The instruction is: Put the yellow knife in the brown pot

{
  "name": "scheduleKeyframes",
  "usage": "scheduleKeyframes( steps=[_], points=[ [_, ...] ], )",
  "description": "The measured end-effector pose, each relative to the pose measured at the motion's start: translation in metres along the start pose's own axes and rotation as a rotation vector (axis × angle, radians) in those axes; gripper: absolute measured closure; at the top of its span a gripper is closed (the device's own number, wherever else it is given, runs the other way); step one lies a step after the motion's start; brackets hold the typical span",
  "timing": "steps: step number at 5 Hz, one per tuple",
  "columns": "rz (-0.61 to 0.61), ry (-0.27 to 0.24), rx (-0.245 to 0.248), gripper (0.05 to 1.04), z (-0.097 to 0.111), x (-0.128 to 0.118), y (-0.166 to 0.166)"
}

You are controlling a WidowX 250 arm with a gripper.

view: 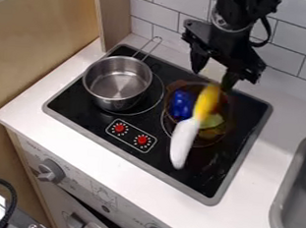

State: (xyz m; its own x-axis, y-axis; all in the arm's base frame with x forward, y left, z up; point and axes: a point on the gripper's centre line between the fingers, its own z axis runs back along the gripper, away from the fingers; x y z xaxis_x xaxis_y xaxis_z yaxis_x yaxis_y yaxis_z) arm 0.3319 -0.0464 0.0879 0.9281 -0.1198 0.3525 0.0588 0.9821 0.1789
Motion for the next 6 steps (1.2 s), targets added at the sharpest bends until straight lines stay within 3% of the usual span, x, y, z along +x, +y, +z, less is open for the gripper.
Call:
scheduleKeyframes(
  steps=[1,3,6],
  points=[
    [-0.003,0.005,-0.012,0.085,-0.001,0.000,0.005],
    [-0.027,0.011,-0.029,0.084,0.001,-0.001,0.012],
    [-0.115,-0.045,-0.074,0.084,0.030,-0.019,0.052]
  ],
)
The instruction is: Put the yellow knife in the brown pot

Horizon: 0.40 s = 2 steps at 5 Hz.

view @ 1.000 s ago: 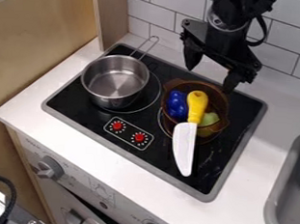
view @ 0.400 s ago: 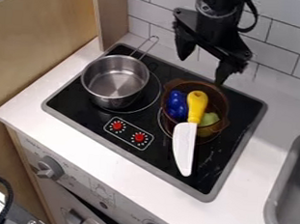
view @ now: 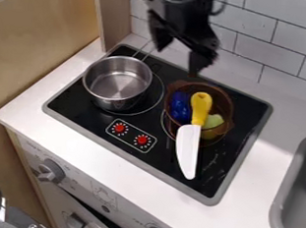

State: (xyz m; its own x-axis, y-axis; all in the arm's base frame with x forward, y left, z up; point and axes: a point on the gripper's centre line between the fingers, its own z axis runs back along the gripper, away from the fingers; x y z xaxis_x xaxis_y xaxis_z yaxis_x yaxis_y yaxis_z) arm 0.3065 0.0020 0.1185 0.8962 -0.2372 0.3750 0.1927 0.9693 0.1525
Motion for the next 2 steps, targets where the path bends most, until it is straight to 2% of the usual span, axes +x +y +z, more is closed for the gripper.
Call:
scheduleKeyframes(
  steps=[1,2],
  points=[
    [-0.031,-0.013,-0.008,0.084,0.004,-0.013,0.020],
    [-0.068,-0.006,-0.009,0.084,0.004,-0.021,0.041]
  ],
)
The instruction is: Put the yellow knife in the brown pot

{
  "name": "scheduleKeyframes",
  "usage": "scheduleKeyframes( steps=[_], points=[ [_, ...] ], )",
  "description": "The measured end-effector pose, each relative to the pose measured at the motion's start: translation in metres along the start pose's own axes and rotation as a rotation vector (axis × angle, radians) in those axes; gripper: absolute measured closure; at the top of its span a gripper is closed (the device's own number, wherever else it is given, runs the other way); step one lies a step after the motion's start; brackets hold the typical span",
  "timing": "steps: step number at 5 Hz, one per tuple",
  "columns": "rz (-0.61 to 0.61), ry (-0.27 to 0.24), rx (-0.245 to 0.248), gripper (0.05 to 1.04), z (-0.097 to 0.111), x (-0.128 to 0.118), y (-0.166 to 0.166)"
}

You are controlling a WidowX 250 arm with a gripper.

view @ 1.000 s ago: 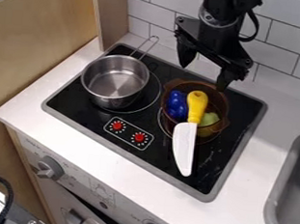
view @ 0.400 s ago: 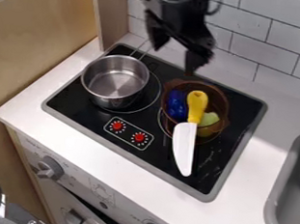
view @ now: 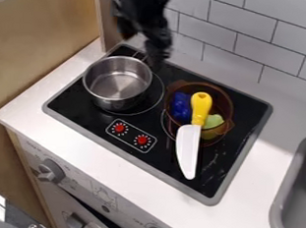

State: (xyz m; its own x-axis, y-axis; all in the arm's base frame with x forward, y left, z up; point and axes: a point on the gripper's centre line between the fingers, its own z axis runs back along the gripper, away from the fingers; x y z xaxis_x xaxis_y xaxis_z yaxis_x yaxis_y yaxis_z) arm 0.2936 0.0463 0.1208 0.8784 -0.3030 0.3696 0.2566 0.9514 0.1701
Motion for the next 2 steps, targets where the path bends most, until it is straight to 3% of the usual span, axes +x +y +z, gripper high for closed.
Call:
scheduleKeyframes(
  steps=[1,2],
  points=[
    [-0.040,0.004,-0.017,0.084,0.002,-0.012,0.020],
    [-0.069,-0.026,-0.021,0.084,0.006,-0.017,0.039]
  ],
)
